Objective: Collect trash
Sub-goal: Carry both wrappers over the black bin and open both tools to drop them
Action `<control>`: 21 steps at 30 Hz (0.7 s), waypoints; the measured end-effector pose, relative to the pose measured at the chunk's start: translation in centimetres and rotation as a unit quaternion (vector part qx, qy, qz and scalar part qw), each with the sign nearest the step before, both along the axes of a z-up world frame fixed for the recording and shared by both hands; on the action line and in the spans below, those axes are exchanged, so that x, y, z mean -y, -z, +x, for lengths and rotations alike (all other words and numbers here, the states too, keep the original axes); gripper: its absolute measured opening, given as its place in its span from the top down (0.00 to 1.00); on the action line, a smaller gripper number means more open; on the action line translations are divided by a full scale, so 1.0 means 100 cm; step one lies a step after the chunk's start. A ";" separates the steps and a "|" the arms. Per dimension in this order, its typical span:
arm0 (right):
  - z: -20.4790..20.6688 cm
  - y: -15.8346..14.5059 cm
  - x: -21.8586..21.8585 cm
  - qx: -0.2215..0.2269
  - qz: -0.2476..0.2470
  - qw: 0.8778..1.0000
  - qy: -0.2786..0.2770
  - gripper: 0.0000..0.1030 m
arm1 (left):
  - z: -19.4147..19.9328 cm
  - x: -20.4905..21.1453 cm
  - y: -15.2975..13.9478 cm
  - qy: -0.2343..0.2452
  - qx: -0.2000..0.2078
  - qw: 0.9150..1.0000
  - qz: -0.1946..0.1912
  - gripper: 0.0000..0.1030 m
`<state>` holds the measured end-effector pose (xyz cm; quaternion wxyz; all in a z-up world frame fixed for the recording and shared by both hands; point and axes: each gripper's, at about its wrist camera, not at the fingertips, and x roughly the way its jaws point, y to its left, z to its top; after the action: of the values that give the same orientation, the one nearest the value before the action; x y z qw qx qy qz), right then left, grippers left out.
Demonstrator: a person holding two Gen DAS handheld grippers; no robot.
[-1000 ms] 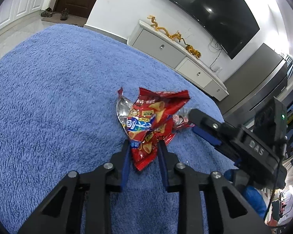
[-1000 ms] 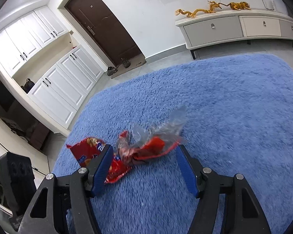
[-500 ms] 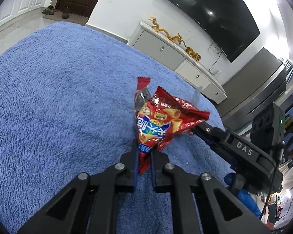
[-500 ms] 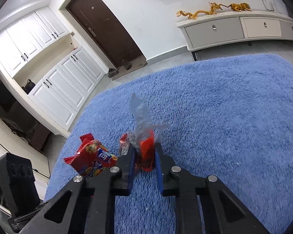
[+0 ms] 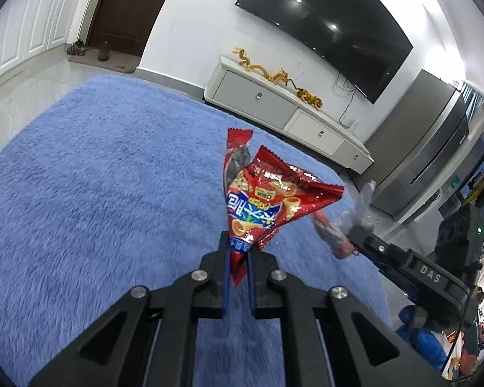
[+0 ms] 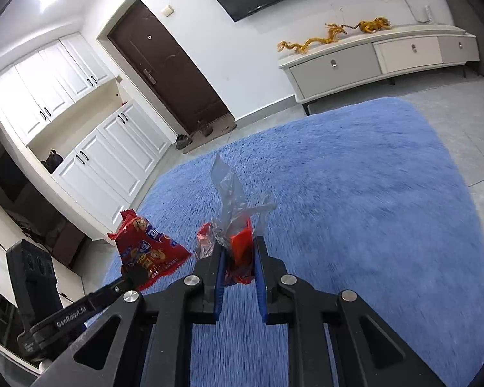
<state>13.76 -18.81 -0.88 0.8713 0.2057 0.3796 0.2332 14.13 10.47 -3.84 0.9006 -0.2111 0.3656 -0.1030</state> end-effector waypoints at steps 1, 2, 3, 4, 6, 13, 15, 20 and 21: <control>-0.006 -0.003 0.002 0.002 -0.002 1.000 0.002 0.85 | -0.008 0.002 -0.003 0.000 0.003 1.000 0.003 0.92; -0.017 -0.007 0.006 0.005 -0.006 1.000 0.005 0.85 | -0.015 0.002 -0.006 0.002 0.006 1.000 0.004 0.92; -0.023 -0.009 0.008 0.006 -0.008 1.000 0.008 0.85 | -0.024 0.004 -0.009 0.004 0.009 1.000 0.007 0.92; -0.030 -0.011 0.011 0.008 -0.010 1.000 0.010 0.85 | -0.028 0.011 -0.013 0.006 0.011 1.000 0.010 0.92; -0.045 -0.016 0.019 0.011 -0.014 1.000 0.017 0.85 | -0.040 0.018 -0.019 0.009 0.016 1.000 0.018 0.92; -0.090 -0.034 0.043 0.025 -0.032 0.998 0.044 0.85 | -0.081 0.036 -0.030 0.015 0.028 0.999 0.026 0.92; -0.105 -0.036 0.053 0.028 -0.034 0.998 0.055 0.85 | -0.088 0.042 -0.034 0.019 0.029 0.999 0.020 0.92; -0.139 -0.045 0.080 0.036 -0.038 0.995 0.087 0.85 | -0.109 0.050 -0.041 0.024 0.036 0.999 0.018 0.92; -0.146 -0.046 0.085 0.037 -0.040 0.994 0.094 0.85 | -0.114 0.052 -0.042 0.024 0.038 0.999 0.018 0.92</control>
<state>-0.80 -27.34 3.75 0.9105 0.1965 0.3350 0.1421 2.71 5.27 0.41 0.9146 -0.1822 0.3381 -0.1260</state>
